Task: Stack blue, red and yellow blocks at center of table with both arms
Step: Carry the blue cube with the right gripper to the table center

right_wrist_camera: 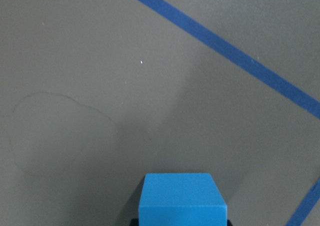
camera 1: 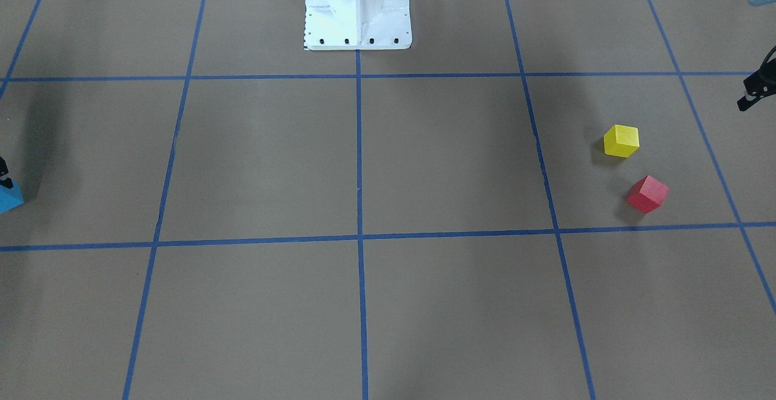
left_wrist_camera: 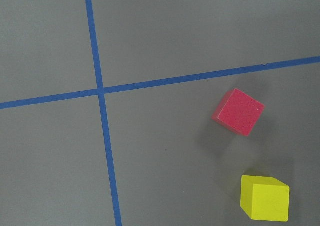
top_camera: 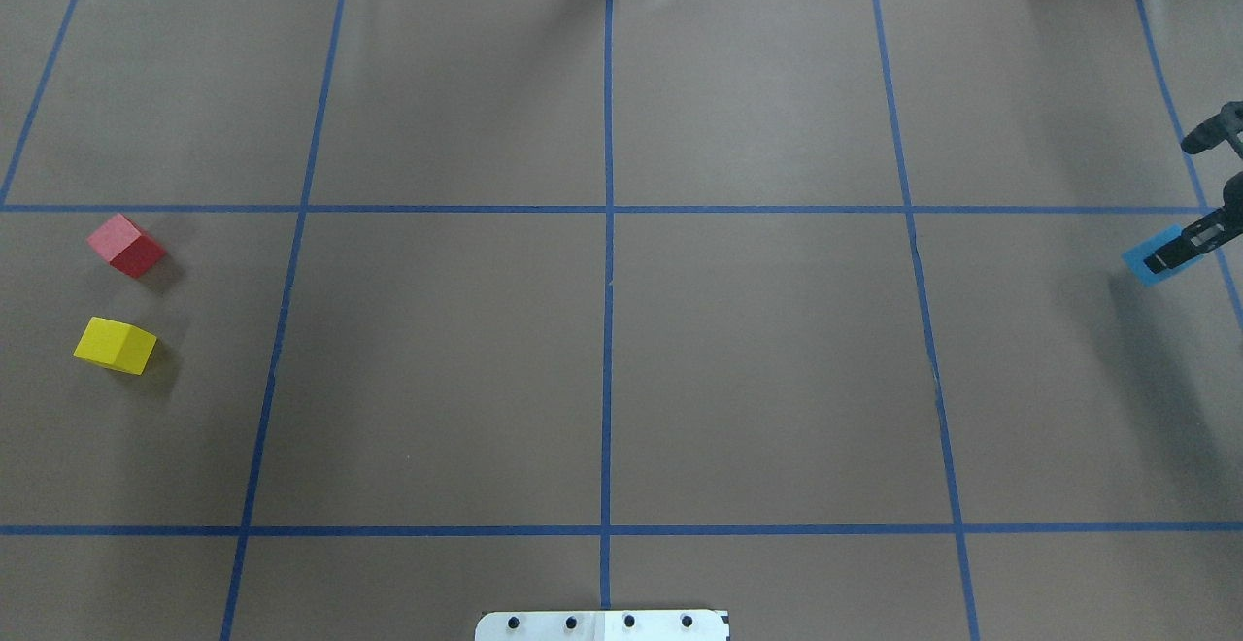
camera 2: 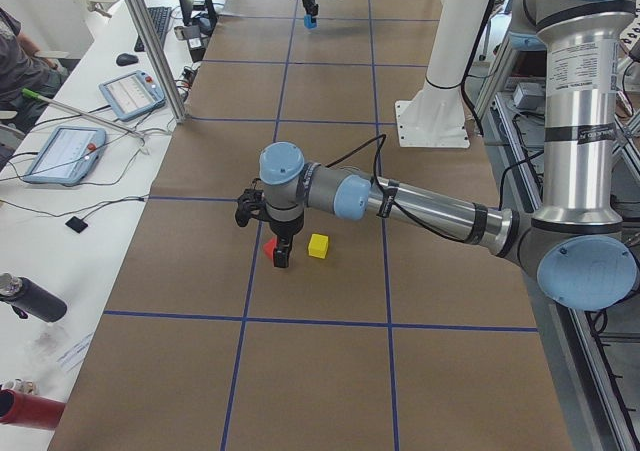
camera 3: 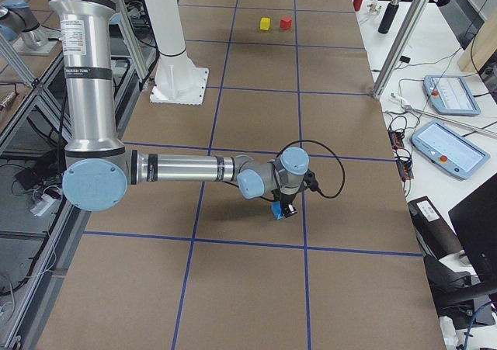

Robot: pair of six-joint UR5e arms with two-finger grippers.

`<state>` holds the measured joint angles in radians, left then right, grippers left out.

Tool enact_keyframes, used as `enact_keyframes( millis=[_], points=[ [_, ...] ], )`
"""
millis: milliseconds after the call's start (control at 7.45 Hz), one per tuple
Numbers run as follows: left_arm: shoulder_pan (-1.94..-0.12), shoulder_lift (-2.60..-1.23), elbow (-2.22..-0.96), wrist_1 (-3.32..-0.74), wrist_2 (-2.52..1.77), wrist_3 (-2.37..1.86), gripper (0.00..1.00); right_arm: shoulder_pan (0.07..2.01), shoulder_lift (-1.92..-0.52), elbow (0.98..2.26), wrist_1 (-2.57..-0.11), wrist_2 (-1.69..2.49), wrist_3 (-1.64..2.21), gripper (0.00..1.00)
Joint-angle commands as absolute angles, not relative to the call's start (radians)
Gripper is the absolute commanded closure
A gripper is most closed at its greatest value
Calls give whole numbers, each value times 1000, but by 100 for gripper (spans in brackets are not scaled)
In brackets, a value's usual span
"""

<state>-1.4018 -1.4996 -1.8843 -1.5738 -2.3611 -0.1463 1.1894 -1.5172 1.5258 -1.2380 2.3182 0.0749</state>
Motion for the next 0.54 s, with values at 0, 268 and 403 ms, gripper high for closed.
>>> enact_keyframes(
  millis=[0, 268, 403],
  points=[
    [-1401, -1497, -1876, -1574, -2388, -147, 0, 1114, -1432, 1641, -1284, 2352, 410, 100],
    [-1396, -1499, -1862, -1575, -2387, -147, 0, 949, -1253, 1681, -1285, 2330, 826, 100],
    [-1396, -1500, -1861, -1575, -2387, -147, 0, 842, -1170, 1678, -1287, 2288, 998, 100]
  ],
)
